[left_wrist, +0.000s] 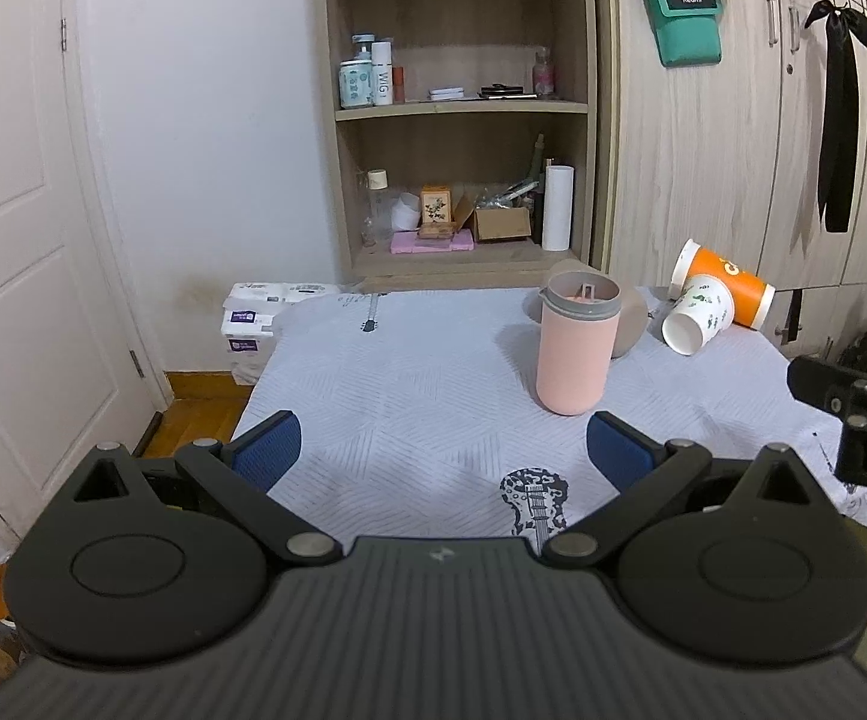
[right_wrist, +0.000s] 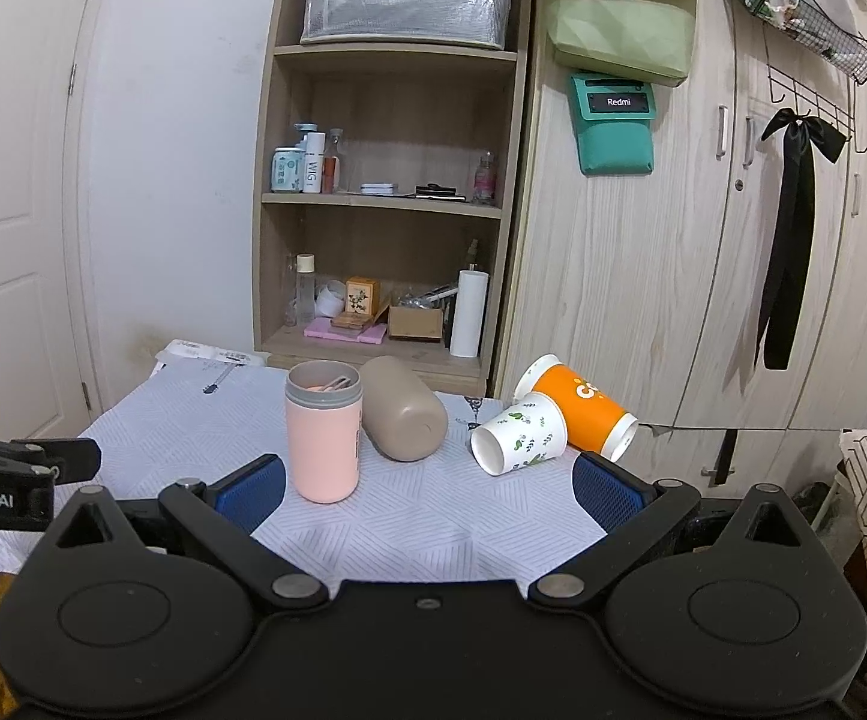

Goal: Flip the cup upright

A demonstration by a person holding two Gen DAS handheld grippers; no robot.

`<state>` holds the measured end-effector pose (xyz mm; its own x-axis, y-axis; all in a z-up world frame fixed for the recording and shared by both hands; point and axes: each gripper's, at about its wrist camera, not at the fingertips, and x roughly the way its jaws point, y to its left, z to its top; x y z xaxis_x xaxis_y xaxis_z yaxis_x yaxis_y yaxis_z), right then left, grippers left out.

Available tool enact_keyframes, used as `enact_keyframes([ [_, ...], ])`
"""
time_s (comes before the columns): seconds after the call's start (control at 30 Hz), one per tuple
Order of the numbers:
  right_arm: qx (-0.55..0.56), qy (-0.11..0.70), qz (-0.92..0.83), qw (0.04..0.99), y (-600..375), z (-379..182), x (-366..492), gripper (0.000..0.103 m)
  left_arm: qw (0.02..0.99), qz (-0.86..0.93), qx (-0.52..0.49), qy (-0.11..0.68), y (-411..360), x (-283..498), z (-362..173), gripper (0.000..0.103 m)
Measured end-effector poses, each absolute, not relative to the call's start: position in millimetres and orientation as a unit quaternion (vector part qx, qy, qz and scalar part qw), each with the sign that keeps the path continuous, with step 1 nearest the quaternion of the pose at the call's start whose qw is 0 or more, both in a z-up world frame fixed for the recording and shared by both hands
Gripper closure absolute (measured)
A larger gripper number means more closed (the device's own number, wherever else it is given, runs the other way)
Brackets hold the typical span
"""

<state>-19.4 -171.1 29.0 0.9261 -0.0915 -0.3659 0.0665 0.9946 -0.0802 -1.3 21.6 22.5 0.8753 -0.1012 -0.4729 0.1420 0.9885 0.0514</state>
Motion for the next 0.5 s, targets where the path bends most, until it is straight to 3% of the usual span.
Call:
enact_keyframes([
  [0.5,-0.033,0.196,-0.048,0.979,-174.3,25.2,-16.5,0.000,0.970,-0.047,0.064,0.228,20.5,-3.4,22.2,0.000],
])
